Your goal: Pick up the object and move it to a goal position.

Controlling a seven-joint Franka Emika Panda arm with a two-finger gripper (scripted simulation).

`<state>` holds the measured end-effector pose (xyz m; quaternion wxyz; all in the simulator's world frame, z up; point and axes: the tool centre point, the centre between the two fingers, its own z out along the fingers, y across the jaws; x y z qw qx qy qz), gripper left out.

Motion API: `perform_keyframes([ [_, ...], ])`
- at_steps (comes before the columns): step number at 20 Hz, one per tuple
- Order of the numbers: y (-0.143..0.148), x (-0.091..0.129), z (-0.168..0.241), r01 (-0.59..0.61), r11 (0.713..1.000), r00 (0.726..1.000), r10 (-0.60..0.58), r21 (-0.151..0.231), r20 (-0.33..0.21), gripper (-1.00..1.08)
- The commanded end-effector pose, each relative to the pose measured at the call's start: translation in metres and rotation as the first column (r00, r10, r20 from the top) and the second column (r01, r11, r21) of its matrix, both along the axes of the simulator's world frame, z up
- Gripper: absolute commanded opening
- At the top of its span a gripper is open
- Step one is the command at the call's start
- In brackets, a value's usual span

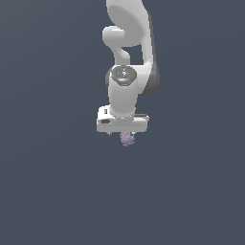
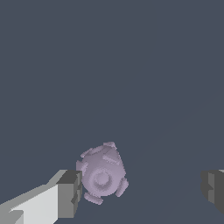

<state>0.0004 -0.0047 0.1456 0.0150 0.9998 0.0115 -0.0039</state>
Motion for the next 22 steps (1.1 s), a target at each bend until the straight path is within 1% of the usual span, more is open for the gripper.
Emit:
perform_keyframes([
  [1, 0.000, 0.000, 0.000, 0.000, 1.000, 1.000, 0.000, 0.000, 0.000, 1.00],
  [13, 0.001, 0.011, 0.010, -0.037, 0.999, 0.999, 0.036, 0.006, 0.028, 1.00],
  [17, 0.001, 0.009, 0.007, -0.042, 0.999, 0.999, 0.042, 0.006, 0.025, 1.00],
  [22, 0.005, 0.003, -0.001, -0.085, 0.996, 0.996, 0.084, 0.008, 0.023, 1.00],
])
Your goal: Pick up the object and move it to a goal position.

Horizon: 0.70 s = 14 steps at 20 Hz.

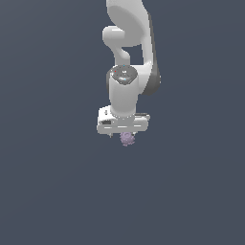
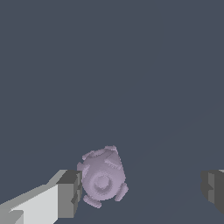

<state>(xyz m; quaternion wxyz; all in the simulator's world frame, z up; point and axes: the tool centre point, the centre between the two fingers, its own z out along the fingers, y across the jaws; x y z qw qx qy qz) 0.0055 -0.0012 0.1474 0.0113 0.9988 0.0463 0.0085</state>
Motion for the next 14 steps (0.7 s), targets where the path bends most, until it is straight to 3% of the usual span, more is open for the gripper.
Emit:
perform_keyframes([
  [1, 0.002, -0.004, -0.006, -0.028, 1.000, 1.000, 0.028, 0.001, -0.002, 1.00],
  [14, 0.023, -0.044, -0.051, -0.258, 0.966, 0.966, 0.258, 0.018, -0.017, 1.00],
])
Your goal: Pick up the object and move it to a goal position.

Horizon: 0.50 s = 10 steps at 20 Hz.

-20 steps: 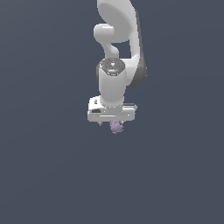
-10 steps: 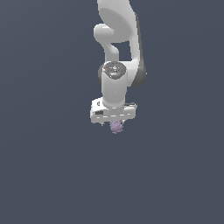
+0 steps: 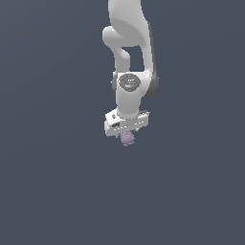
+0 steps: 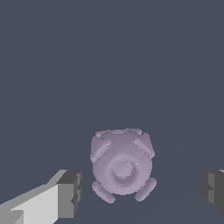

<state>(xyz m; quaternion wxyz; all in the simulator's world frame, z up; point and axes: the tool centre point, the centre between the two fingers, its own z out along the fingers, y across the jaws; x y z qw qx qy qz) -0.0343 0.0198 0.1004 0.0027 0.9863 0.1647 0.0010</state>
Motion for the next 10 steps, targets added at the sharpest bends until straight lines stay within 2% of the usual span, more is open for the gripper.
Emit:
perform_keyframes([
  [1, 0.0028, -0.0058, -0.0057, -0.034, 0.999, 0.999, 0.034, 0.003, -0.001, 1.00],
  [10, 0.0051, -0.0107, -0.0117, -0.058, 0.998, 0.998, 0.058, 0.005, -0.003, 1.00],
])
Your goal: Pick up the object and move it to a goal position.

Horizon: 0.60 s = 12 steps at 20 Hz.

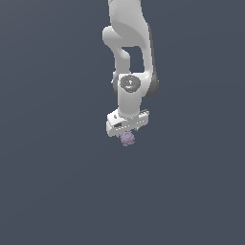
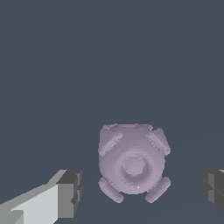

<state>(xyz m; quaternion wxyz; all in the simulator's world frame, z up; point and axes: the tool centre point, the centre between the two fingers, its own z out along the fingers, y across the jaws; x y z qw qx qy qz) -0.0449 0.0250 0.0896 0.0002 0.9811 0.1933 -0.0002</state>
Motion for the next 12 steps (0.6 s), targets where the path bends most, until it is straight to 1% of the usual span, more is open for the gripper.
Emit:
perform_keyframes([
  [1, 0.000, 0.000, -0.003, 0.000, 1.000, 1.000, 0.000, 0.000, 0.000, 1.00],
  [12, 0.000, -0.002, -0.046, -0.005, 1.000, 1.000, 0.005, 0.000, 0.000, 1.00],
])
